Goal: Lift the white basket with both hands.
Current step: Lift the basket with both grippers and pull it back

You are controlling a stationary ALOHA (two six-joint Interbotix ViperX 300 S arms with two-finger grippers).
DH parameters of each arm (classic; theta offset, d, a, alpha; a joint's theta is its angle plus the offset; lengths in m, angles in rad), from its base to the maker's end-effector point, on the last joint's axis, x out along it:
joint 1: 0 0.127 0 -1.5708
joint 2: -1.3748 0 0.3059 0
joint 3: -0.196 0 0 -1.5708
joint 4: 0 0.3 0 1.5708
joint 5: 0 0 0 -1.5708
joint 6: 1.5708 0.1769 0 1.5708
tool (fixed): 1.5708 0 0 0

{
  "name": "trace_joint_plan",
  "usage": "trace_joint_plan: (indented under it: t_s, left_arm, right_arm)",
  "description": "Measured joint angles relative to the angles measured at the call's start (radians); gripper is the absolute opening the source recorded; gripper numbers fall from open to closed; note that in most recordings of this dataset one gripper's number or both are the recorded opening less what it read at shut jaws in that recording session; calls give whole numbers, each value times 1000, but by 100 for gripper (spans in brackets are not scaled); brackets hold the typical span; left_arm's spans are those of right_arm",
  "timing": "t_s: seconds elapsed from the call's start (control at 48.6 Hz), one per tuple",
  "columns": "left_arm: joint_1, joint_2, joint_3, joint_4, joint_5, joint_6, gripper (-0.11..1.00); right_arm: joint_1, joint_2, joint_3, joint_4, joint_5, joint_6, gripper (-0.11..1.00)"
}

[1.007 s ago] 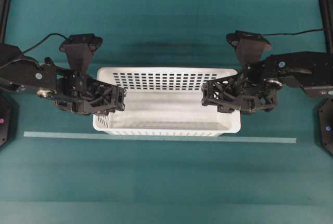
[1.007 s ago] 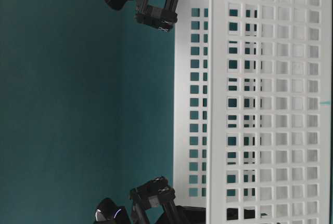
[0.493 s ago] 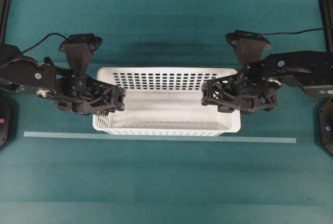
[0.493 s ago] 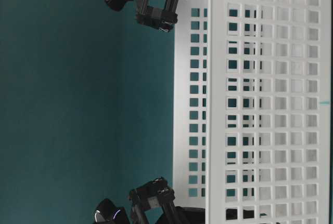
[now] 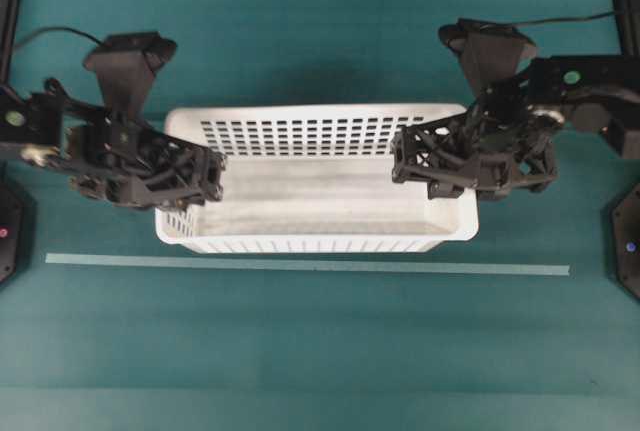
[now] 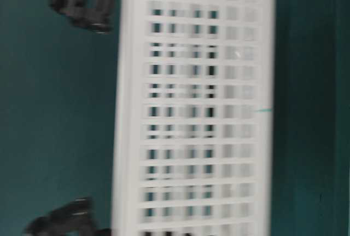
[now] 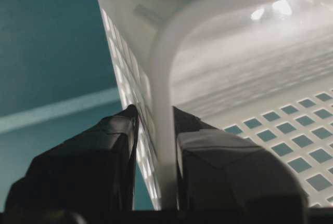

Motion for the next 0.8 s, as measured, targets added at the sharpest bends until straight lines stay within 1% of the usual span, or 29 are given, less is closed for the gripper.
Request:
trace_joint_plan:
  t_s: [0.123,0.308,0.411,0.576,0.699,0.802]
  left_arm:
    - [8,-25,-69,0,103,3,15]
    - [9,-31,-150,0,160,31,15]
    - [9,-28,-210,0,215,55,15]
    - [6,0,-316,0,311,92,15]
    - [6,15,-390,0,383,123,15]
    - [15,17,-457,2,451,143,15]
  right_arm:
    - [-2,-23,-49,0,60,0,20]
    - [-2,-51,-132,-8,167,2,20]
    - [-2,-61,-189,-14,235,2,20]
    - [-2,-63,-287,-43,377,2,20]
    - [8,-57,-344,-60,437,2,20]
    - [11,-55,-383,-72,460,2,20]
